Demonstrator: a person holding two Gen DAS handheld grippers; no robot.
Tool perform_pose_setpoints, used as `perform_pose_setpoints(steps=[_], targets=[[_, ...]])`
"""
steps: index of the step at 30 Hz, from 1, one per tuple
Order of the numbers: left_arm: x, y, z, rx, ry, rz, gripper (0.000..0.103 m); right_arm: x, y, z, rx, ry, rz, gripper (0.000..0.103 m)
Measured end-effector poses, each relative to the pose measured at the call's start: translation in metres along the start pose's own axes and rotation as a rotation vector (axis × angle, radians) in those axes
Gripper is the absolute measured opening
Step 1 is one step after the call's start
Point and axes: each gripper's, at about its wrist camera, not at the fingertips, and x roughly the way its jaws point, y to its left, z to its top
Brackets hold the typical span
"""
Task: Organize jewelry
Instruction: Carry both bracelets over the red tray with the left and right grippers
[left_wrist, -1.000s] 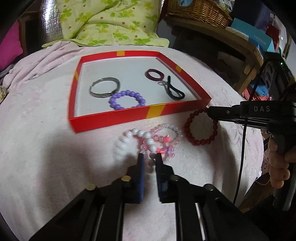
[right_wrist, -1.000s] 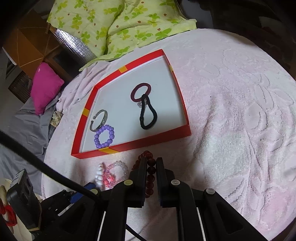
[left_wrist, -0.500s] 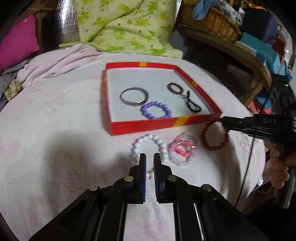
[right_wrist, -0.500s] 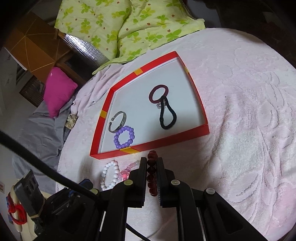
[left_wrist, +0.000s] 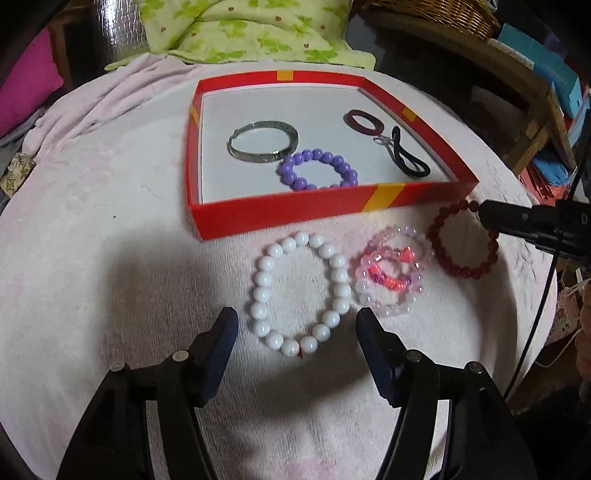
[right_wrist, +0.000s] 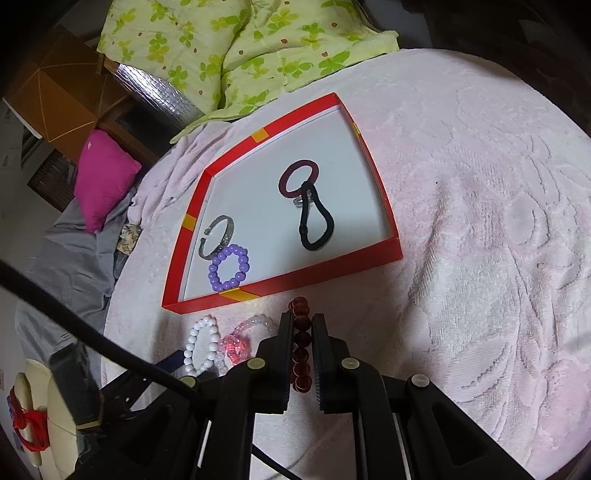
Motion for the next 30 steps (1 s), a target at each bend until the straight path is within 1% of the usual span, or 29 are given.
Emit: perform_pose_setpoints(steps=[1, 2, 3, 4, 5, 7, 13, 16, 21, 24, 30], targets=[[-0.001, 0.001, 0.001, -0.003, -0.013, -0.01, 0.06, 0.0, 0.0, 0.0, -0.002, -0.001, -0.001, 0.011], [-0.001, 0.003, 0.002, -0.007, -0.016, -0.022, 0.041, 0.0, 0.0, 0.0, -0.002, -0.001, 0.0, 0.011], [-0.001, 0.005, 0.003, -0.016, -0.018, -0.033, 0.031, -0.001, 0.001, 0.0, -0.003, -0.003, 0.003, 0.011], [-0.002, 0.008, 0.004, -0.028, -0.022, -0.047, 0.027, -0.001, 0.001, 0.0, -0.004, -0.005, 0.005, 0.011], [-0.002, 0.011, 0.004, -0.038, -0.025, -0.059, 0.017, -0.001, 0.002, 0.0, -0.008, -0.009, 0.008, 0.011], [-0.005, 0.015, 0.003, -0.057, -0.038, -0.078, 0.009, -0.002, 0.004, 0.0, -0.011, -0.014, 0.016, 0.011], [-0.024, 0.016, -0.002, -0.045, -0.104, -0.074, 0.01, -0.004, 0.013, 0.0, -0.027, -0.024, 0.053, 0.011], [-0.033, 0.02, -0.006, -0.042, -0.122, -0.069, 0.01, -0.006, 0.016, 0.0, -0.023, -0.028, 0.085, 0.011], [-0.049, 0.027, -0.01, -0.053, -0.152, -0.067, 0.01, -0.01, 0.023, -0.001, -0.033, -0.041, 0.11, 0.011], [-0.058, 0.028, -0.008, -0.054, -0.176, -0.07, 0.01, -0.011, 0.027, -0.001, -0.044, -0.045, 0.124, 0.011], [-0.087, 0.021, 0.001, -0.023, -0.248, -0.074, 0.01, -0.016, 0.037, -0.001, -0.059, -0.064, 0.162, 0.011]])
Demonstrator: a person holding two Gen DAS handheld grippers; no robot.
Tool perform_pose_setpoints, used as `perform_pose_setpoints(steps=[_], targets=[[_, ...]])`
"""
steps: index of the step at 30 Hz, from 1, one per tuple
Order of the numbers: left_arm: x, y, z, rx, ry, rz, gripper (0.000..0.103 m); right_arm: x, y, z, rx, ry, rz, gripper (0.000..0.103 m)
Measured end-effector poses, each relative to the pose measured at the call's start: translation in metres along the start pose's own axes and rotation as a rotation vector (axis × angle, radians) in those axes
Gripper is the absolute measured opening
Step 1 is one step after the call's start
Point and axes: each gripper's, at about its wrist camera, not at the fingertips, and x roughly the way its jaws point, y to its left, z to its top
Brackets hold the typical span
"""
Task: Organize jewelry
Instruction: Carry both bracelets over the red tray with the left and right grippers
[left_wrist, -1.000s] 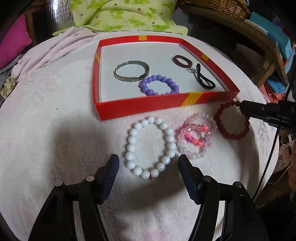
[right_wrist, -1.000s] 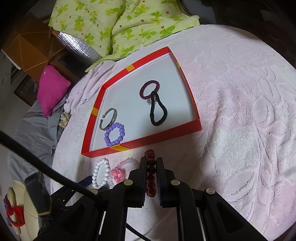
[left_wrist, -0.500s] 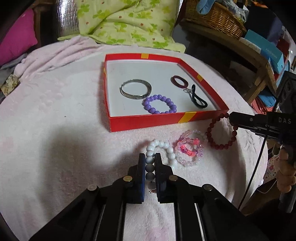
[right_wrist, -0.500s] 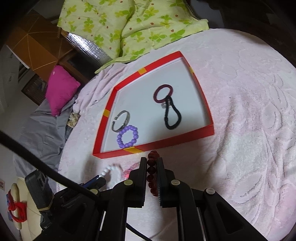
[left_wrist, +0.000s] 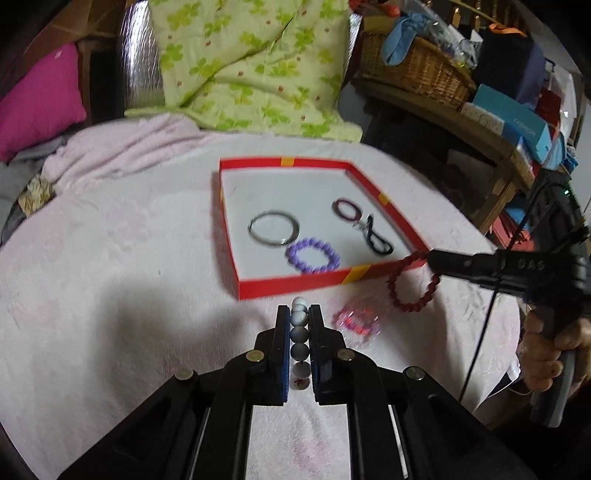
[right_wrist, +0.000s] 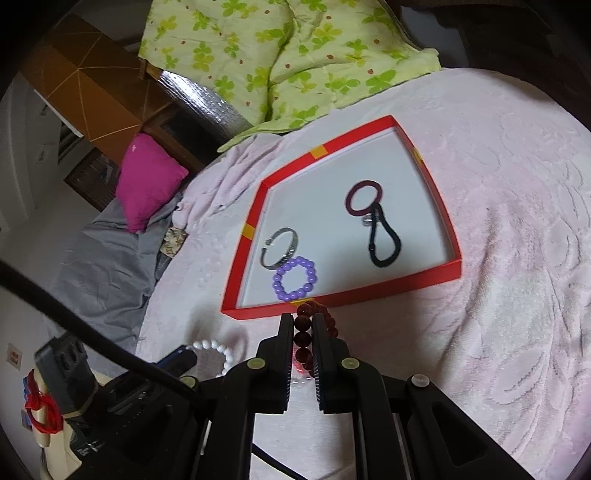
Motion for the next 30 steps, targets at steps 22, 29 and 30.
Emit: perform_pose_setpoints(steps=[22, 29, 30], targets=[[0.0, -0.016, 0.089, 0.173, -0.053, 0.018, 0.01, -0.01, 0.004, 0.029, 0.066, -0.207, 0.135, 0.011], [0.03, 0.001, 0.126, 0.155, -0.039, 0.029, 0.01, 0.02, 0.002, 0.063, 0.079, -0.23, 0.137, 0.011], [0.036, 0.004, 0.131, 0.148, -0.035, 0.029, 0.01, 0.027, 0.0, 0.069, 0.092, -0.226, 0.143, 0.011]])
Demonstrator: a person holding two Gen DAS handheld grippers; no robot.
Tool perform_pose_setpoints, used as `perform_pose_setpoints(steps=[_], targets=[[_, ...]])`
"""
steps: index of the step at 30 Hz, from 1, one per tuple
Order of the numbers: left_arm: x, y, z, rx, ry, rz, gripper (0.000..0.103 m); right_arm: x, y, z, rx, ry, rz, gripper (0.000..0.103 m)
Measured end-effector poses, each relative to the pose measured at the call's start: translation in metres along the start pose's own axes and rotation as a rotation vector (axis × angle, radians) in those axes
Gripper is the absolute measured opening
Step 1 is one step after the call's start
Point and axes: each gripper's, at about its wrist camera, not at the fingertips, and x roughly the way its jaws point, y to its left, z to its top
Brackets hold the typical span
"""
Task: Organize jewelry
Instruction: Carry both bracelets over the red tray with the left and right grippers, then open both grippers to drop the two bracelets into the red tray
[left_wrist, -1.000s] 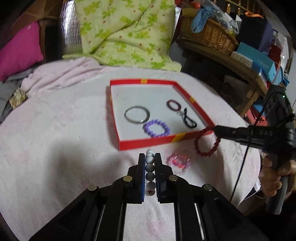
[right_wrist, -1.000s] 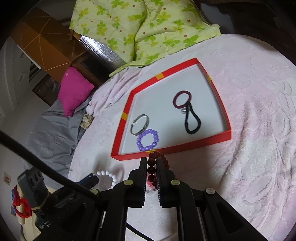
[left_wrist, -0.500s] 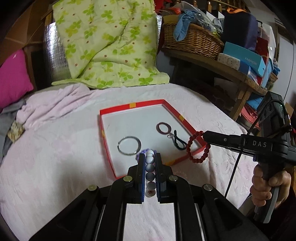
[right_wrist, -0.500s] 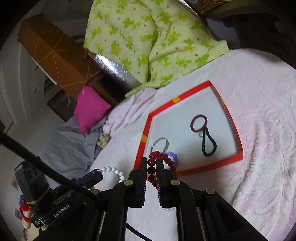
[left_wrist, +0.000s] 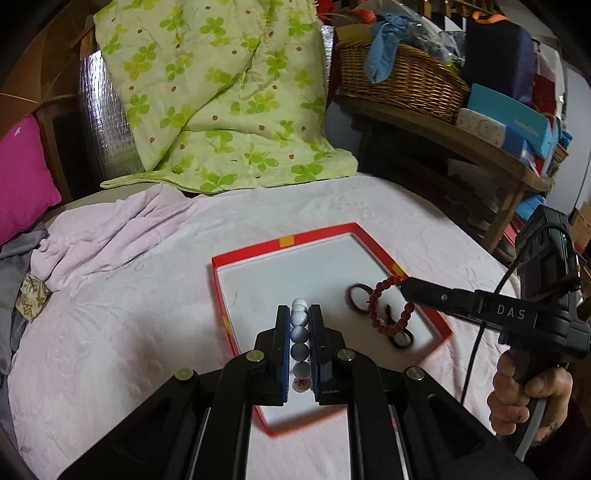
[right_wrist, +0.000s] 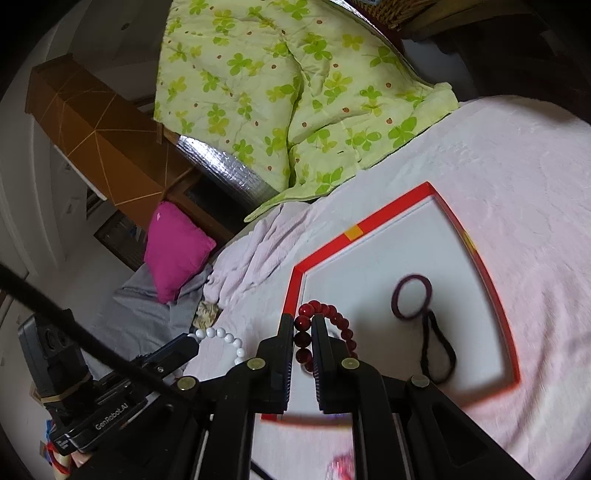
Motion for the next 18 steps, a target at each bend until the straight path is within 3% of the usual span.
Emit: perform_pose_setpoints(steps=[10, 18], targets=[[0.08, 0.024, 0.025, -0.023, 0.083, 0.01, 0.01, 0.064, -0.014, 0.01, 0.141, 0.064, 0.052, 0.011], [0.135, 0.023, 0.025, -0.04, 0.128, 0.036, 0.01, 0.086, -0.041, 0.001, 0.226, 0.121, -0.004, 0.011]])
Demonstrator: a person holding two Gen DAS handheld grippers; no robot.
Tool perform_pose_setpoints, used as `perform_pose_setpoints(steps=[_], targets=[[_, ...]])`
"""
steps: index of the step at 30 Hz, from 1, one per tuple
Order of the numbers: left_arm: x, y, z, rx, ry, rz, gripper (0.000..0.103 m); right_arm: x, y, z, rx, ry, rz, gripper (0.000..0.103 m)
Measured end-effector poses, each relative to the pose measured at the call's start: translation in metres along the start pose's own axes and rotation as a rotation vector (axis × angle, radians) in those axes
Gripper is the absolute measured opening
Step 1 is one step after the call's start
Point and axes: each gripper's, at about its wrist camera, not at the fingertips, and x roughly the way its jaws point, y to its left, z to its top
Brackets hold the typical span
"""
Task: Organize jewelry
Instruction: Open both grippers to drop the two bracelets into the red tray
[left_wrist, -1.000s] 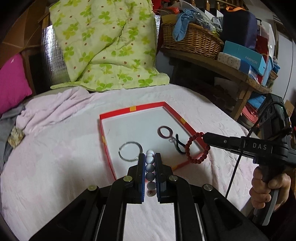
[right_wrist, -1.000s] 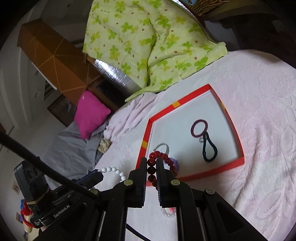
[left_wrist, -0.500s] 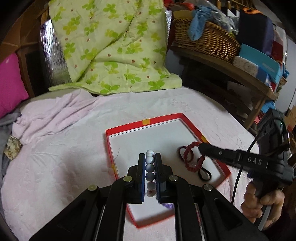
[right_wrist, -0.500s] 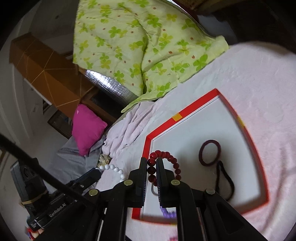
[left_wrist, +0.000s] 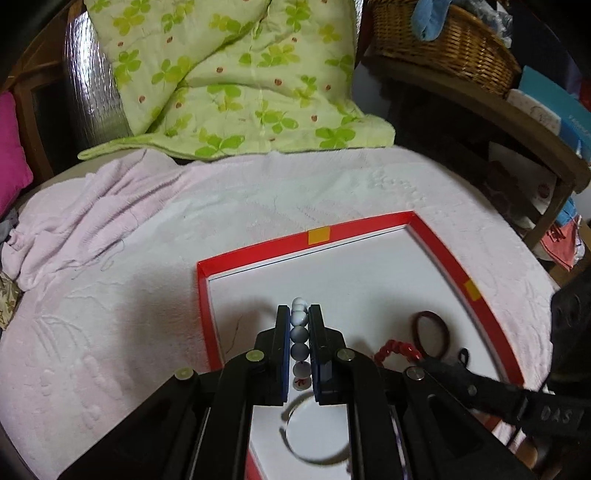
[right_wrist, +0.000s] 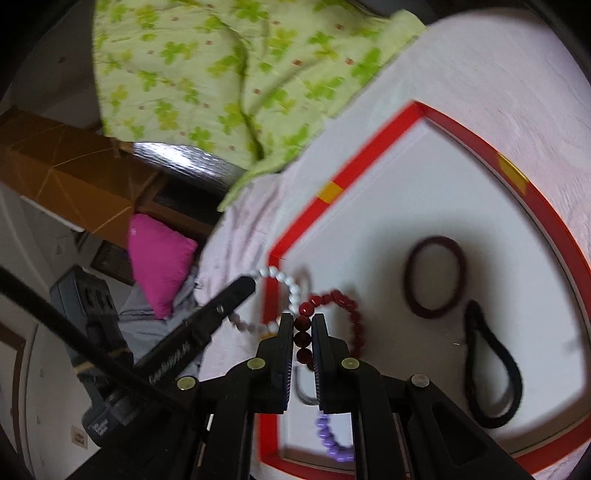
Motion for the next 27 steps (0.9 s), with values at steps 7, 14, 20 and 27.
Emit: perform_pose_setpoints(steps=[7, 14, 20, 27], targets=[[0.02, -0.002, -0.007, -0.021, 0.032, 0.026, 0.011, -0.007, -0.019, 0.007, 0.025, 0.003, -0.11, 0.014], [-0.01, -0.011, -0.026, 0.018, -0.032, 0.107, 0.06, -0.016, -0.021, 0.009, 0.029, 0.009, -0.145, 0.025], [-0.045, -0.024, -0.049, 0.059, -0.054, 0.183, 0.065, -0.032, -0.012, 0.007, 0.006, -0.017, -0.139, 0.025], [-0.081, -0.038, -0.074, 0.072, -0.081, 0.223, 0.067, -0.052, -0.003, 0.001, -0.021, -0.025, -0.135, 0.025]])
